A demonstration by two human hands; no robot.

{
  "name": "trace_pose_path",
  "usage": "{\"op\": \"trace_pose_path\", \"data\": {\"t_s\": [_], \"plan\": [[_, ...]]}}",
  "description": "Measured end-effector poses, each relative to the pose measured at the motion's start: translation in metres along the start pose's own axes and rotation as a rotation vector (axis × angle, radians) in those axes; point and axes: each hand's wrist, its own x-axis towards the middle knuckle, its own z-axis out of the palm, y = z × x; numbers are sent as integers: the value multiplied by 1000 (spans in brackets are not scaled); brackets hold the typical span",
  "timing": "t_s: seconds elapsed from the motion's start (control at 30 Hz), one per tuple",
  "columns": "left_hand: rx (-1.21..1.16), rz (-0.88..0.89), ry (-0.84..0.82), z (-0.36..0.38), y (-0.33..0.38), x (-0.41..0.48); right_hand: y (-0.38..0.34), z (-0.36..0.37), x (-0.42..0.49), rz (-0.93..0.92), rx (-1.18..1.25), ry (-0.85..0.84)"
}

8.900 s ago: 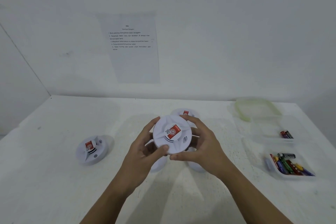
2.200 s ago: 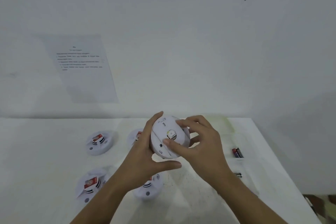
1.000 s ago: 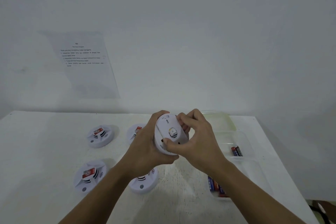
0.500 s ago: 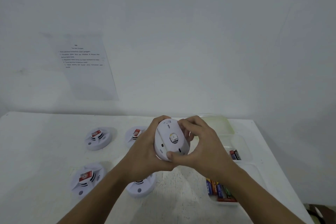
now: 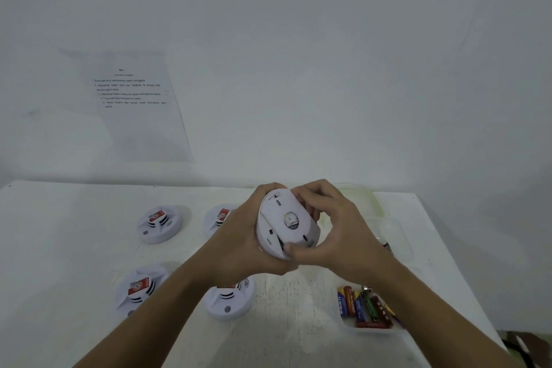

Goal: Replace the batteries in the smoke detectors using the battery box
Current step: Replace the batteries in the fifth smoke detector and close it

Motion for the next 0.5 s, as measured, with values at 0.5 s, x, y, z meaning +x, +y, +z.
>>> {"op": "trace_pose_path", "data": {"t_s": [0.5], "plan": [[-100, -82, -153, -9, -13, -14, 16, -8, 1, -15, 57, -52]]}}
